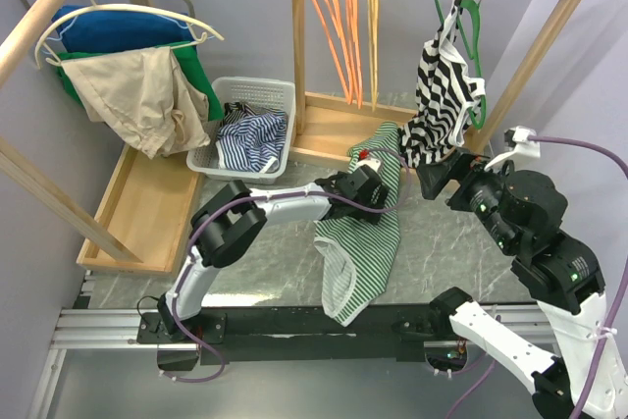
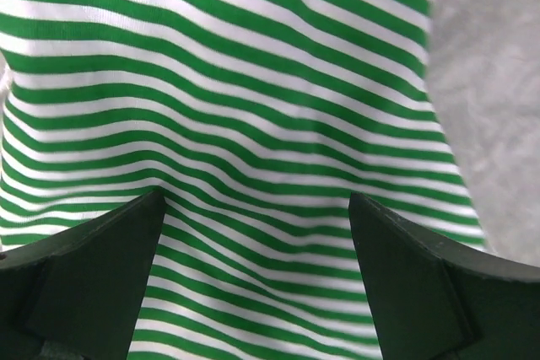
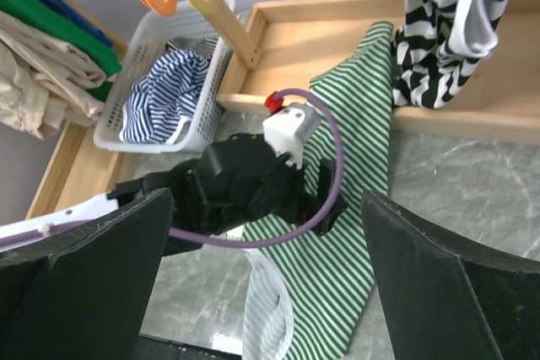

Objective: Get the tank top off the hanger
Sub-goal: Pick up the tank top from the center of the board.

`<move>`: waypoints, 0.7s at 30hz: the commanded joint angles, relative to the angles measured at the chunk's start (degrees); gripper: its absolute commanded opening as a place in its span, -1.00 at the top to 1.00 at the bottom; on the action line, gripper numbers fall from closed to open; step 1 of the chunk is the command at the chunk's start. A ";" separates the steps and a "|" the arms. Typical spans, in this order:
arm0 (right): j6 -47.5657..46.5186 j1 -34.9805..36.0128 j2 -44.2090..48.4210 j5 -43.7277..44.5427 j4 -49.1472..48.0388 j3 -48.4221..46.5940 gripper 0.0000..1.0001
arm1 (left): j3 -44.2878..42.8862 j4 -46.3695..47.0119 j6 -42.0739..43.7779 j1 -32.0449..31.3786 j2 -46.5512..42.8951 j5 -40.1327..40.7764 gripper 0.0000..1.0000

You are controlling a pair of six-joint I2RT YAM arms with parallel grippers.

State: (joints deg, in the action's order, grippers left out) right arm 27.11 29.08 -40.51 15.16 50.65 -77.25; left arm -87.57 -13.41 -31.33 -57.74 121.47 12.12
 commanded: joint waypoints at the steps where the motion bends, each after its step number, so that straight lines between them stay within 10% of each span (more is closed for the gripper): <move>1: 1.45 -0.25 1.40 -1.80 -1.61 1.58 -0.99 | -2.52 -3.20 -1.28 -0.18 3.16 3.00 -0.98; 3: 1.54 -0.17 1.66 -1.62 -1.26 2.19 -1.00 | -1.56 -2.85 -1.28 -0.27 3.16 3.08 -0.86; 13: 2.68 -0.25 2.28 -1.80 -1.00 3.60 -1.00 | 1.44 -4.16 1.27 -0.62 -5.18 5.54 0.98; 21: 3.30 -0.16 2.72 -1.18 -1.70 3.78 -1.00 | 1.78 -5.94 6.97 -0.98 -28.20 11.26 0.98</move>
State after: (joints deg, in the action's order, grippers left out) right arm 29.71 29.08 -38.52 13.82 50.74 -74.08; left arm -85.17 -21.23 -28.80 -58.26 107.94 18.83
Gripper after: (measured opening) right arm 0.997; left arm 0.033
